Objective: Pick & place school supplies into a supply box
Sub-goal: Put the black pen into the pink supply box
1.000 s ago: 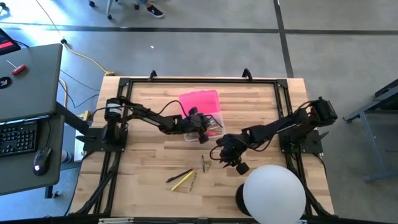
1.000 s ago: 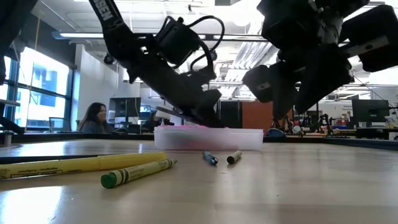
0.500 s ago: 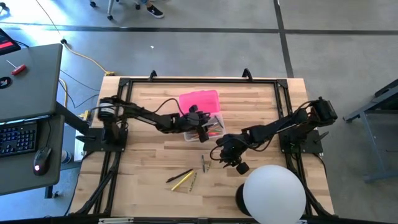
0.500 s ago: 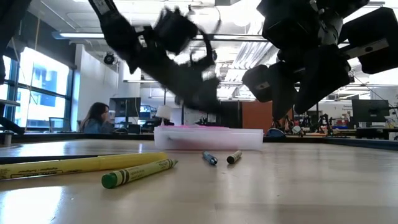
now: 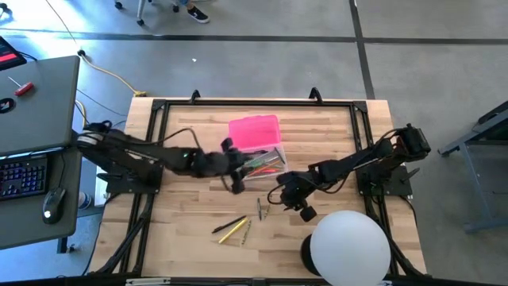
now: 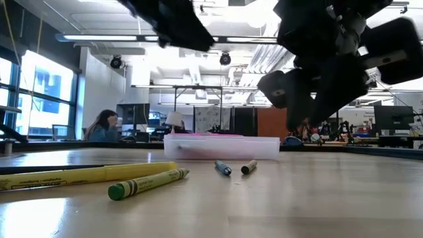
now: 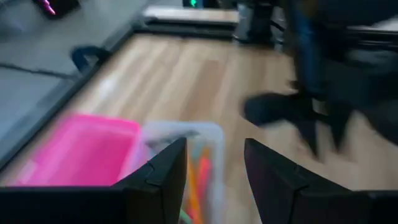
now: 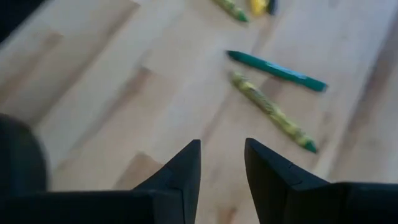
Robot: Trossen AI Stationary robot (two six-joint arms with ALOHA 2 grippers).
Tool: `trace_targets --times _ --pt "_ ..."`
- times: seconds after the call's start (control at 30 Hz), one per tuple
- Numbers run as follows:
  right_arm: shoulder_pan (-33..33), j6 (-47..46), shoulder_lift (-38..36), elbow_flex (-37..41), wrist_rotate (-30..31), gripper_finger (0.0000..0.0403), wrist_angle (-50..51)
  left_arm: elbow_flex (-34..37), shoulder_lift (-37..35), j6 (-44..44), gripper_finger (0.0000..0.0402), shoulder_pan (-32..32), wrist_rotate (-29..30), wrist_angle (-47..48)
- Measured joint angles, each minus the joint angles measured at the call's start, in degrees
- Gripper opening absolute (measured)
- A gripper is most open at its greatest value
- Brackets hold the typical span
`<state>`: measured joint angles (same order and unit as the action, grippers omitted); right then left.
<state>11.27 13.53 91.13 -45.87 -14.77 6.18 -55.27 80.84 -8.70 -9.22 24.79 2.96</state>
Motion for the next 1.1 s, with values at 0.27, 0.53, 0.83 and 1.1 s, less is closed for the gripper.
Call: trace_targets --times 0.27,0.53,0.83,1.1 --pt "0.0 0.01 0.0 0.0 7.51 0.0103 0.01 0.02 1.14 -20.11 0.019 -16.12 6.36 13.57" --pt "-0.02 0.43 0.02 -0.02 7.59 0.0103 -0.91 0.32 11.83 -39.75 0.019 -30.01 20.0 13.49" --pt "0.0 0.43 0.02 -0.02 7.58 0.0103 -1.3 0.32 27.25 -58.08 0.0191 -33.58 23.09 12.49" --pt "0.0 0.45 0.02 -0.02 7.59 0.0103 -1.56 0.05 35.16 -61.15 0.0191 -33.58 26.72 5.11"
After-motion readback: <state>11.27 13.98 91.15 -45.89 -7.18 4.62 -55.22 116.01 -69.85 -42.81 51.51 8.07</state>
